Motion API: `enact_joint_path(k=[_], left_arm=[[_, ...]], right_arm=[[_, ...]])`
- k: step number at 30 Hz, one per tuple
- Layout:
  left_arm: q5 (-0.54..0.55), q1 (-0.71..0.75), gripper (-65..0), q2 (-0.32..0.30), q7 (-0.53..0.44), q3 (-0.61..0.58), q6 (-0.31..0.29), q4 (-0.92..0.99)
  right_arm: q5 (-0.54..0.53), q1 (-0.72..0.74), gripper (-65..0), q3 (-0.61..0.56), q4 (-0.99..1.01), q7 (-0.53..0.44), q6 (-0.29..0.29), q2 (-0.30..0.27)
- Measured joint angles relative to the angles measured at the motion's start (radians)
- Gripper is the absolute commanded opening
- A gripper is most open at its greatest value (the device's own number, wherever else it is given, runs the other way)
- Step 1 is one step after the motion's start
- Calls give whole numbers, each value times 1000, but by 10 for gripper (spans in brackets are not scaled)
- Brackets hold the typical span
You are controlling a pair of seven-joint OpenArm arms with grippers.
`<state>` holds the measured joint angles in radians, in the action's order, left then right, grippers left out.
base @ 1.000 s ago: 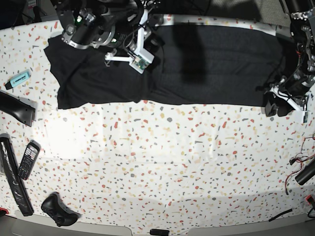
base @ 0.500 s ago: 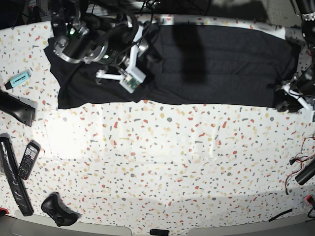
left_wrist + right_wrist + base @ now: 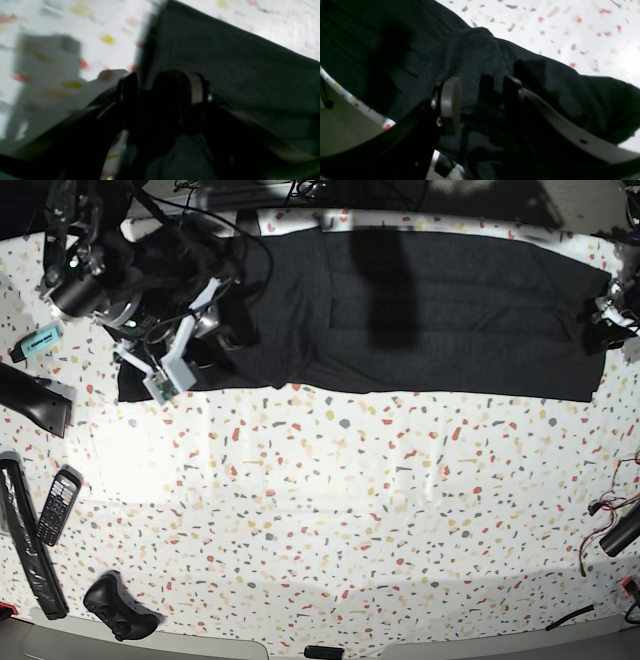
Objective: Fold the T-shirt properly
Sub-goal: 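Grasp the shirt end with the right gripper and fold it inward, then move the left gripper to the shirt end near it and grasp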
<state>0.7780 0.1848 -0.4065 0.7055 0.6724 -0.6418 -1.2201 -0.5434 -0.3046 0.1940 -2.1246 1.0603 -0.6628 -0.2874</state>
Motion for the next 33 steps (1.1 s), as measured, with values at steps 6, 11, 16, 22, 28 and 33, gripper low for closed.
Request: enact_joint_path(k=[6, 11, 16, 22, 28, 33], left_arm=[[-41, -3, -379, -44, -4, 1, -9, 42], [6, -2, -379, -48, 66, 1, -47, 50], [93, 0, -380, -42, 119, 1, -47, 50], [180, 0, -380, 8, 137, 1, -50, 50], [189, 0, -390, 27, 137, 3, -50, 50], [241, -1, -394, 68, 189, 6, -51, 49]], right_arm=[[-6, 0, -383, 82, 0, 3, 0, 0], [-6, 0, -383, 94, -1, 3, 0, 0], [-6, 0, -383, 94, -1, 3, 0, 0], [-6, 0, -383, 94, -1, 3, 0, 0], [-6, 0, -383, 94, -1, 3, 0, 0], [-6, 0, -383, 94, -1, 3, 0, 0]])
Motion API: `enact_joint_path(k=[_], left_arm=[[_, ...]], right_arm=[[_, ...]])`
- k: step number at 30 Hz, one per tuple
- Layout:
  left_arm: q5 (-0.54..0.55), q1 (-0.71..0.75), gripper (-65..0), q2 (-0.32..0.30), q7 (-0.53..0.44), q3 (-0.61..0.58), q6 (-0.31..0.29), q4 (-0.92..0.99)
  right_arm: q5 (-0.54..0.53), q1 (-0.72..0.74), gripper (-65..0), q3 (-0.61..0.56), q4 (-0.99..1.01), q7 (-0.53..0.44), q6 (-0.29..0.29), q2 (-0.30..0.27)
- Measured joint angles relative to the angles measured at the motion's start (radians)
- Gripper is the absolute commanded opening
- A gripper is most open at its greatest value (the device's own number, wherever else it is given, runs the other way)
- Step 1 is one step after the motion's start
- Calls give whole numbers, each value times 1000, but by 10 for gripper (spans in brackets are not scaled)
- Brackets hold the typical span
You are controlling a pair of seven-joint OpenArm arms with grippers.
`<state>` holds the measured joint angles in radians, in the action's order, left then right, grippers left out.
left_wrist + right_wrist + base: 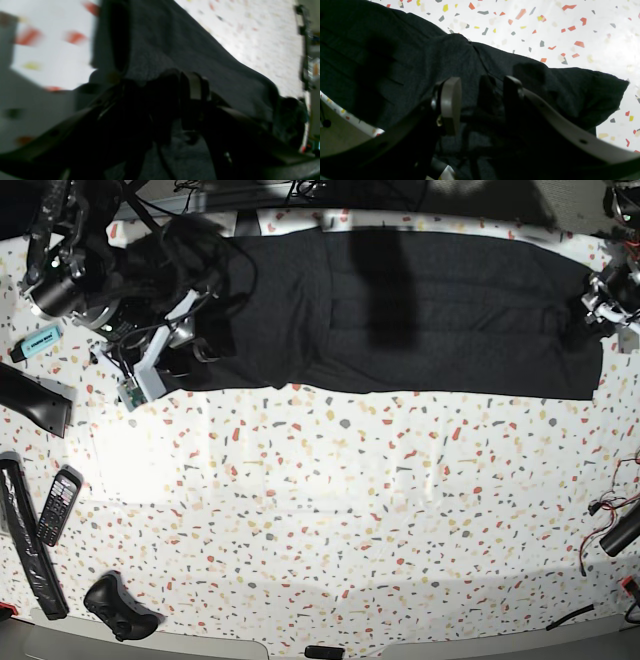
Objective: Fold the T-shirt properly
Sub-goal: 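Move the left gripper to the shirt end near it and grasp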
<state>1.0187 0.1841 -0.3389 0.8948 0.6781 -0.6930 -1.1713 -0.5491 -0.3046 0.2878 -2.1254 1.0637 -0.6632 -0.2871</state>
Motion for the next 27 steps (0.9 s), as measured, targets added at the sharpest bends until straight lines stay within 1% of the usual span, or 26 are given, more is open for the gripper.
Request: enact_joint_path(k=[2, 3, 6, 8, 13, 15, 17, 19, 21, 23, 27], left_arm=[[0, -1, -432, 6, 0, 0, -2, 0], [-1, -1, -473, 6, 0, 0, -2, 0], [-8, 0, -650, 6, -1, 0, 1, 0], [-13, 1, -650, 6, -31, 0, 2, 0], [-185, 1, -650, 9, -235, -3, 0, 0], [-247, 1, -650, 3, -288, -3, -2, 0], [-285, 2, -650, -5, -351, -3, -1, 0], [-319, 1, -650, -16, -409, 8, 2, 2], [-328, 1, -650, -33, -425, 26, 1, 2], [-328, 1, -650, -52, -424, 47, 1, 2], [-328, 1, -650, -75, -442, 109, 1, 2]], right_arm=[[0, 0, -383, 0, 0, 0, 0, 0], [0, 0, -383, 0, 0, 0, 0, 0], [0, 0, -383, 0, 0, 0, 0, 0], [0, 0, -383, 0, 0, 0, 0, 0], [0, 0, -383, 0, 0, 0, 0, 0], [0, 0, -383, 0, 0, 0, 0, 0], [-5, 0, -383, 0, 0, 0, 0, 0], [-46, 0, -383, 0, 0, 2, 0, 0], [-80, 0, -383, 0, 0, 2, -3, 0], [-84, 0, -383, 0, 0, 3, -3, 0], [-124, 0, -383, 0, 0, 3, -3, 0]])
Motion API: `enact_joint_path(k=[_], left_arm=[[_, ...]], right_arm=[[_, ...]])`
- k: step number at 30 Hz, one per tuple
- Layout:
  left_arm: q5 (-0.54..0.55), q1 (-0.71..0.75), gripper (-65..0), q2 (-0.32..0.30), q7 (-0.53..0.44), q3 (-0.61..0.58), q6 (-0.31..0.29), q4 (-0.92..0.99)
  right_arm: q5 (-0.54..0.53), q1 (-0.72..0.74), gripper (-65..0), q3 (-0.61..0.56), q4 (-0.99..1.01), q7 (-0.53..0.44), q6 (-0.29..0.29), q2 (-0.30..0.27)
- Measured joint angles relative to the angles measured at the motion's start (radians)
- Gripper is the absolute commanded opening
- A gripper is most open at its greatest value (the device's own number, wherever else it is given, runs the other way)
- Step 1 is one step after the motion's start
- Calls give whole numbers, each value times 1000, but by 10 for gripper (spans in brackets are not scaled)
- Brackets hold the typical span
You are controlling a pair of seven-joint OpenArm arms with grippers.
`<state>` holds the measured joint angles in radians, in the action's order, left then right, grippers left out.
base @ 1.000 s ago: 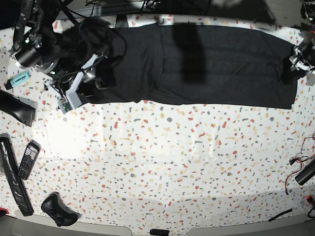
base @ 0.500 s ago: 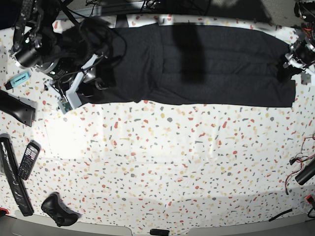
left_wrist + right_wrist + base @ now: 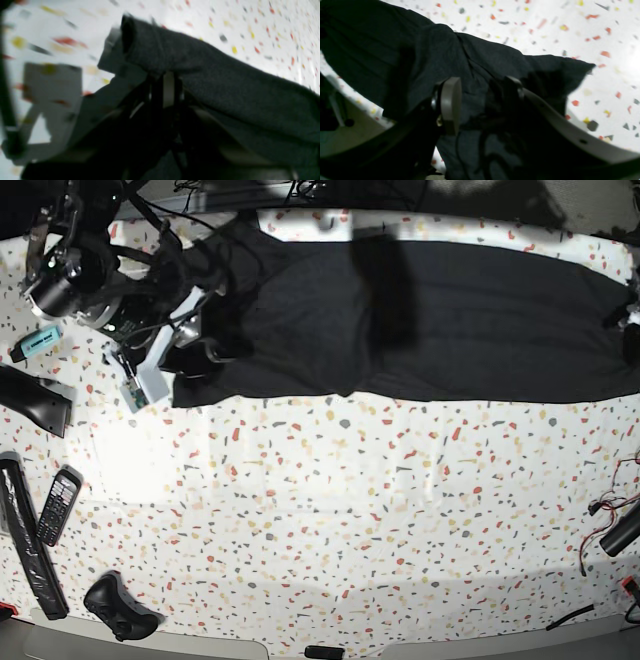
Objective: Fold the T-shirt properly
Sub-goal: 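Move the left gripper to the shirt end near it and grasp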
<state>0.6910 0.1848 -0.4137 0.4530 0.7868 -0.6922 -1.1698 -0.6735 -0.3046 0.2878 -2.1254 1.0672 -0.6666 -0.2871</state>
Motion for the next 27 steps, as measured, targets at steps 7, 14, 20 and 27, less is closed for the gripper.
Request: enact_joint_path(k=[7, 14, 20, 27], left_arm=[[58, 6, -650, -13, 133, 90, 5, -80], [258, 18, -650, 136, 414, 90, 4, -386], [364, 84, -650, 260, 470, -87, 4, -503], [357, 96, -650, 295, 433, -372, 4, -505]], right_arm=[[0, 0, -383, 0, 0, 0, 0, 0], [0, 0, -383, 0, 0, 0, 0, 0], [0, 0, -383, 0, 0, 0, 0, 0], [0, 0, -383, 0, 0, 0, 0, 2]])
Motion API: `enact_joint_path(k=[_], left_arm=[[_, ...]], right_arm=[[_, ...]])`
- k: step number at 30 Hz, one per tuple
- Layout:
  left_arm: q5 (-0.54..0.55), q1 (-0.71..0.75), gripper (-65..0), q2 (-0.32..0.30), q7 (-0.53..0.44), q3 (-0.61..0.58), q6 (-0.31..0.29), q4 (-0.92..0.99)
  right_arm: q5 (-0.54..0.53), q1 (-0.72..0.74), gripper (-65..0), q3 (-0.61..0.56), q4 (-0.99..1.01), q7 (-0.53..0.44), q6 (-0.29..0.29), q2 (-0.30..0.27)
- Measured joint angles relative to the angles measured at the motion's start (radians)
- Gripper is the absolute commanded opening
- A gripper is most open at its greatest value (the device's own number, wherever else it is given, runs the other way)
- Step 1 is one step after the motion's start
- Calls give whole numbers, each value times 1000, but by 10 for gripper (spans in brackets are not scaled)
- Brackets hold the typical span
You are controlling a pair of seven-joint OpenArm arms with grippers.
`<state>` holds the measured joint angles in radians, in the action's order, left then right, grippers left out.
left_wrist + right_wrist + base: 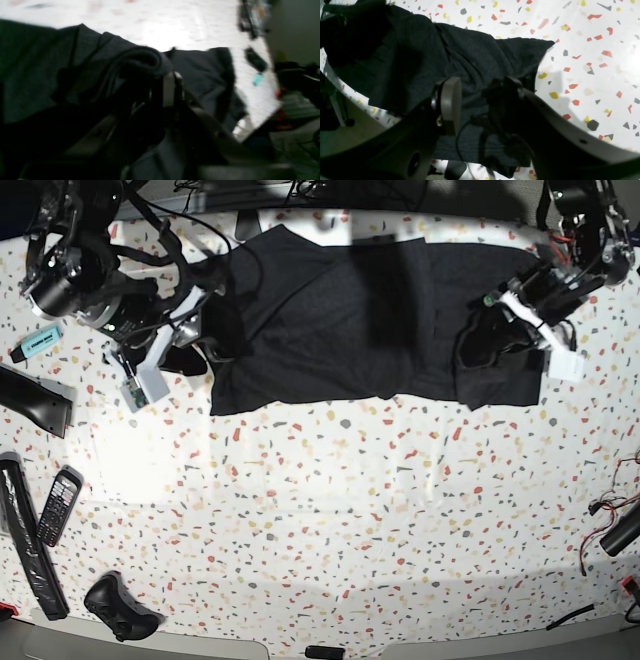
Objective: Fold the T-shirt properly
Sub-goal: 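Move the left gripper to the shirt end near it and grasp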
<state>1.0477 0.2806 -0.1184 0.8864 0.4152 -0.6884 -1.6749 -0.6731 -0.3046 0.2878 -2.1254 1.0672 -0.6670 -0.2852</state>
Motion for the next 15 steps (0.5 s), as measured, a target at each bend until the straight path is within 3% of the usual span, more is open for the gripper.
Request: enact_joint_path(k=[9, 13, 15], left_arm=[[-1, 4, -650, -4, 19, -71, 0, 0], [0, 4, -354, -6, 40, -71, 0, 0], [8, 3, -324, -6, 42, -71, 0, 0]], right_arm=[[0, 0, -383, 0, 0, 0, 0, 0], [0, 0, -383, 0, 0, 0, 0, 0], [0, 0, -383, 0, 0, 0, 0, 0]])
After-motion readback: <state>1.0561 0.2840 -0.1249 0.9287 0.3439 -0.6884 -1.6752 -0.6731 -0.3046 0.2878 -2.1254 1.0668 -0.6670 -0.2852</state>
